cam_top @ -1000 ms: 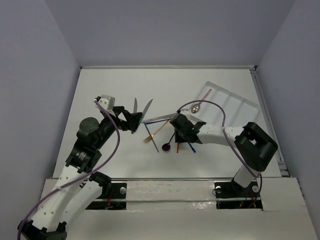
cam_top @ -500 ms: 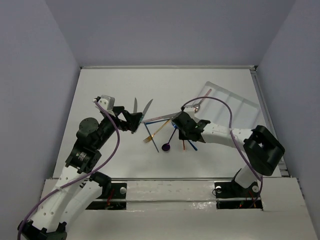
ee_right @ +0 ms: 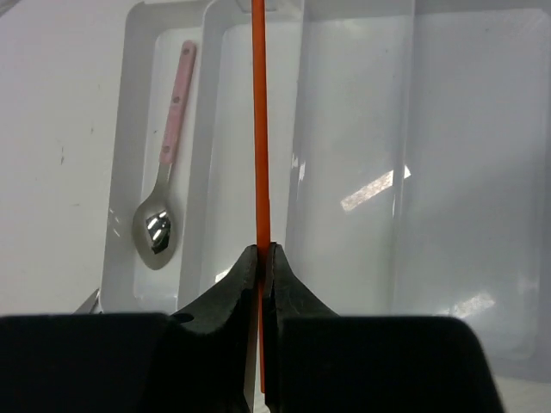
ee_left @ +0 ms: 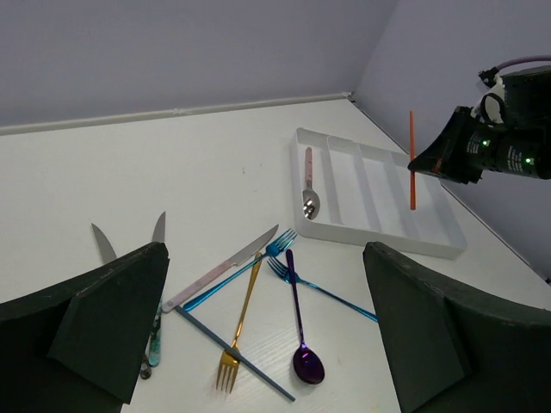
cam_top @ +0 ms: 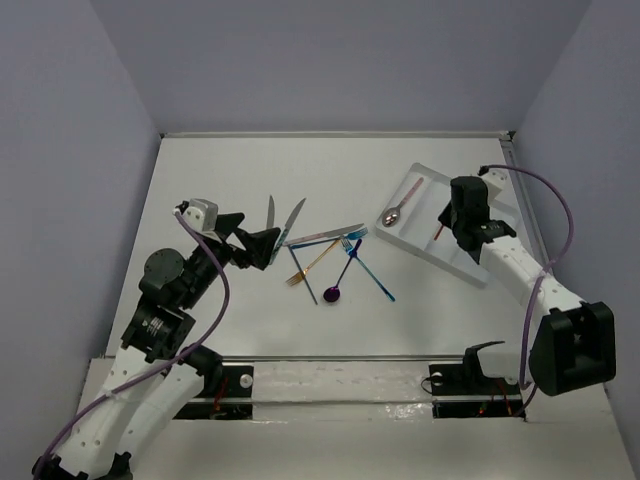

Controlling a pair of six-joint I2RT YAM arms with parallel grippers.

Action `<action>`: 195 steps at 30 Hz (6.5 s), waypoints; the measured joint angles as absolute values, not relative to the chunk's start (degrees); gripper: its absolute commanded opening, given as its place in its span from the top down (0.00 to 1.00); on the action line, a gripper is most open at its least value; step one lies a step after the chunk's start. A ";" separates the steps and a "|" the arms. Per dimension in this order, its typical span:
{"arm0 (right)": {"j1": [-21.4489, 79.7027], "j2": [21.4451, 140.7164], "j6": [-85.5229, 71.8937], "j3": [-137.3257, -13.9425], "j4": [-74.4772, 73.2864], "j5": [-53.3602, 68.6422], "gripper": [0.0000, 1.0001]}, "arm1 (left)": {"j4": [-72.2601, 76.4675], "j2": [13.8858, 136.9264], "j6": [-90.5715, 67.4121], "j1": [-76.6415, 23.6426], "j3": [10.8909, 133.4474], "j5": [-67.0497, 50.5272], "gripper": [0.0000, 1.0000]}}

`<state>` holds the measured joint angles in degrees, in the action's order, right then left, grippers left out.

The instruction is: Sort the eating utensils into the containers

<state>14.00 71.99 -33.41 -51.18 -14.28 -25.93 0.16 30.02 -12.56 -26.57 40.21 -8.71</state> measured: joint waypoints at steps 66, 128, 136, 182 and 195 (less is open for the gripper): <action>53.36 104.86 -42.33 -63.70 -20.58 -26.92 0.74 | 0.16 31.24 -12.56 -27.64 40.21 -9.34 0.01; 17.98 102.96 -37.60 -68.49 -5.34 -24.62 0.49 | 0.16 31.16 -12.75 -27.68 40.21 -10.44 0.01; 18.04 100.25 -34.54 -66.11 -2.76 -19.09 0.36 | 0.14 31.64 -12.75 -27.68 40.21 -10.44 0.01; 44.29 99.02 -15.27 -57.21 -17.26 -9.23 0.81 | 0.16 32.56 -12.56 -26.13 40.21 -11.46 0.01; 45.10 98.63 -16.58 -57.25 -17.72 -9.17 1.00 | 0.16 32.45 -12.56 -26.13 40.21 -11.60 0.01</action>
<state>45.10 98.63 -16.58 -57.25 -17.72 -9.17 0.16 32.45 -12.56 -26.13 40.21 -11.60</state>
